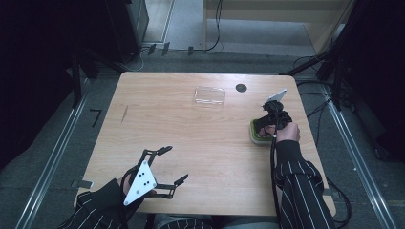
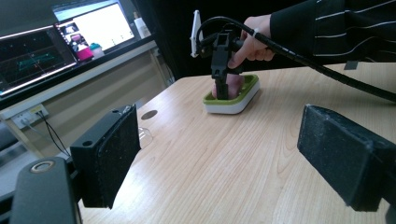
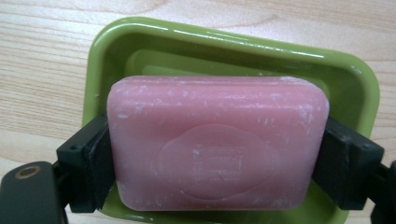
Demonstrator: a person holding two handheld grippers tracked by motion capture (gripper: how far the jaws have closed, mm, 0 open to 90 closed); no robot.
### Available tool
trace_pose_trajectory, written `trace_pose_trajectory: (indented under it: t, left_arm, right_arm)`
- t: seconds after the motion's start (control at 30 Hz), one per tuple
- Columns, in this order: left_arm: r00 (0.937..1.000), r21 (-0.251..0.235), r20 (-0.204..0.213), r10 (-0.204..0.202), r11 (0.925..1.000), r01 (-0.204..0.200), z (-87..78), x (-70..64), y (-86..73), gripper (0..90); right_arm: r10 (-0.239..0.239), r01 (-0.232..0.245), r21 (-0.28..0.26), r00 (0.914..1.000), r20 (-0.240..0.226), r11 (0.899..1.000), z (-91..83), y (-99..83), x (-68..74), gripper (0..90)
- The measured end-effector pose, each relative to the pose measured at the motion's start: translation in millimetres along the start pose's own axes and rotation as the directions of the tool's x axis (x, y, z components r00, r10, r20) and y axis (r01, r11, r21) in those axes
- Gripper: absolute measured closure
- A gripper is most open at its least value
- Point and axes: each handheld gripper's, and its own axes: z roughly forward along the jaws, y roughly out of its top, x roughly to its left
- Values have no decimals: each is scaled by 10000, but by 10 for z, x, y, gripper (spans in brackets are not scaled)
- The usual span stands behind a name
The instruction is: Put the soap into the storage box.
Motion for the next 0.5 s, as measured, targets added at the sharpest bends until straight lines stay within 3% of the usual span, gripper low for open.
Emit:
trace_pose_trajectory:
  t: [0.5]
  left_arm:
    - [10000,-3,-2,4,10000,-4,0,1,0,135]
  right_arm:
    - [253,-253,203,9997,22,9995,78,5,-8,136]
